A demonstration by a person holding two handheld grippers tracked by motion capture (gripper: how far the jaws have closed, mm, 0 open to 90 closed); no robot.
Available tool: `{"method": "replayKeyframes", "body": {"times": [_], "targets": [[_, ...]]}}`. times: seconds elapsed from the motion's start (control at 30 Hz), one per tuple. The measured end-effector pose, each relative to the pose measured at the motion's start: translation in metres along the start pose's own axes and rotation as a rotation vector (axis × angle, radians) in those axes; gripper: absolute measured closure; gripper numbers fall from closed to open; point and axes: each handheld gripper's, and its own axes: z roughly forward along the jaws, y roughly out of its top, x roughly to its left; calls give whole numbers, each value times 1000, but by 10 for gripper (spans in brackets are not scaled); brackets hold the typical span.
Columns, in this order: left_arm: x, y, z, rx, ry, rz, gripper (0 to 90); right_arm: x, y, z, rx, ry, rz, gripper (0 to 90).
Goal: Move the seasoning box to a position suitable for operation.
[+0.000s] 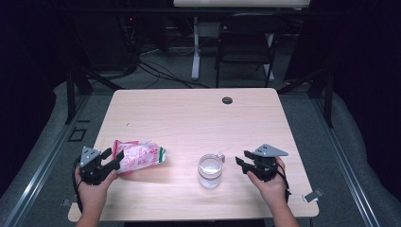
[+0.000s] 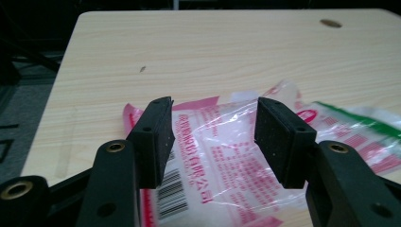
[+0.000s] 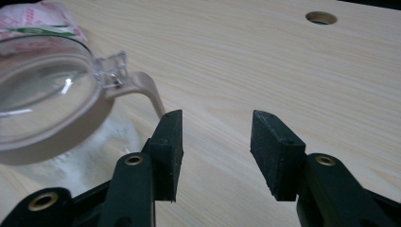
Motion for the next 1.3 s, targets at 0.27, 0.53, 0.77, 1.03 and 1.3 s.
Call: {"method": "replayKeyframes", "body": {"times": [0.27, 0.53, 0.77, 1.03, 1.3], "targets": [[-21, 5, -11, -32, -58, 43, 465, 11, 16, 1, -41, 51, -30, 677], [-53, 11, -13, -17, -150, 108, 470, 30, 32, 8, -87, 101, -56, 772], [-95, 12, -5, 65, -287, 178, 701, 41, 37, 15, -72, 110, -96, 807], [-136, 9, 9, 142, -396, 260, 897, 38, 39, 19, -71, 124, -81, 826], [-170, 5, 21, 191, -442, 326, 900, 38, 38, 23, -57, 134, -85, 840]]}}
